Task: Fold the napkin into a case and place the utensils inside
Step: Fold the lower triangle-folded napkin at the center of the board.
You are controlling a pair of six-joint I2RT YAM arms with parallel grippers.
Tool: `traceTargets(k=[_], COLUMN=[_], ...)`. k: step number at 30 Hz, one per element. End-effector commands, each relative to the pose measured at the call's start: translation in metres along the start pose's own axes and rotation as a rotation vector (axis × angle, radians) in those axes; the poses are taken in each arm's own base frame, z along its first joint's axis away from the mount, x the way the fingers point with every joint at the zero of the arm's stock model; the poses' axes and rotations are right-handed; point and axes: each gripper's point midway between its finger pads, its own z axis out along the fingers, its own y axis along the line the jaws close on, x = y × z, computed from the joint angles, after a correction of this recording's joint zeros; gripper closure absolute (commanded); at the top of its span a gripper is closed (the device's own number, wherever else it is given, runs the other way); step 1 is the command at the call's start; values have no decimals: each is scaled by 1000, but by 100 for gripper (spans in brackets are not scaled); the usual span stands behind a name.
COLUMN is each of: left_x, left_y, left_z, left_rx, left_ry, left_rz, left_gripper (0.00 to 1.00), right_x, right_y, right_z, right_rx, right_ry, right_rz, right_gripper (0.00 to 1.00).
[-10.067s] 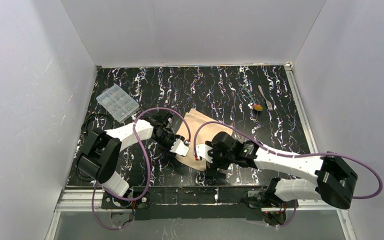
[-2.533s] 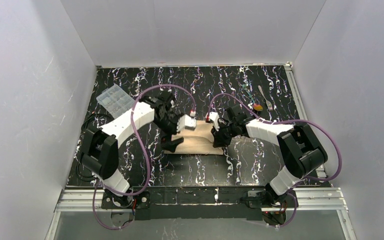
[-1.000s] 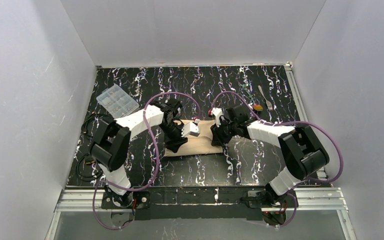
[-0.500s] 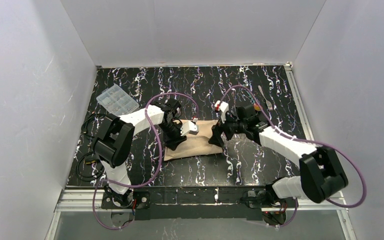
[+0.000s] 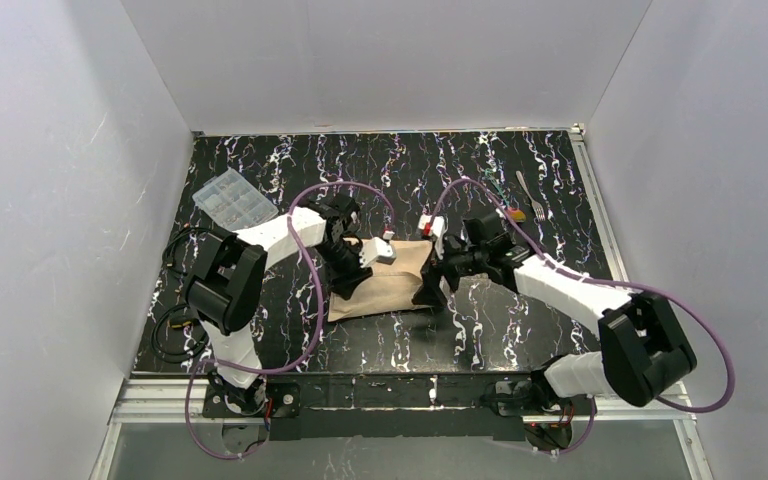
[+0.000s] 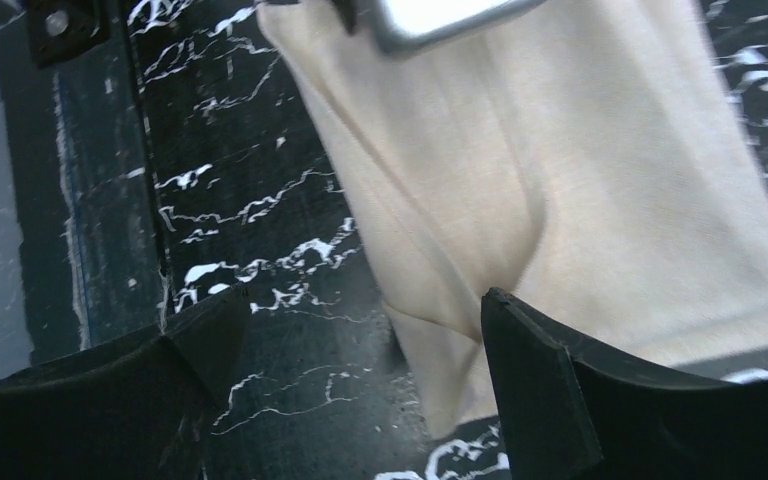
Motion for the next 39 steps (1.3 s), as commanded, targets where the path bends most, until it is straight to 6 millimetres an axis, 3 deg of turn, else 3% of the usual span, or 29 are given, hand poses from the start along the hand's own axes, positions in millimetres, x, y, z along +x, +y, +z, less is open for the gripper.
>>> traceTargets(k=[1, 3, 8, 10, 18, 20, 23, 25, 31, 39], left_x=[-12, -13, -22, -27, -23, -18, -8, -1, 18, 35], left_y=[-2, -1, -2, -1, 24, 35, 49, 57, 68, 76], left_z=[-26, -32, -56, -67, -118, -132, -152, -164, -184, -194], left_rx=[17, 24, 57, 56, 93, 71, 18, -16, -67, -148], left_ry=[-77, -98, -187, -220, -385, -424, -459, -472, -499, -492], left_rz=[-67, -99, -183, -202, -431, -491, -564, -629, -724, -782], left_gripper=[66, 63, 39, 35, 34, 34, 34, 34, 34, 32], right_x=[-5, -4, -2, -5, -29, -33, -36, -35, -30, -17], right_y=[18, 20, 22, 26, 44, 55, 64, 71, 86, 92], right_z=[14, 22, 43, 53, 101, 116, 132, 139, 149, 172], right_rx=[-119, -128, -152, -170, -193, -210, -209, -212, -202, -229], right_ry=[10, 6, 41, 56, 20, 29, 66, 95, 112, 176], right_rz=[-71, -106, -158, -185, -313, -358, -426, -469, -568, -612], right_gripper=[9, 10, 11, 12, 12, 19, 36, 38, 38, 37])
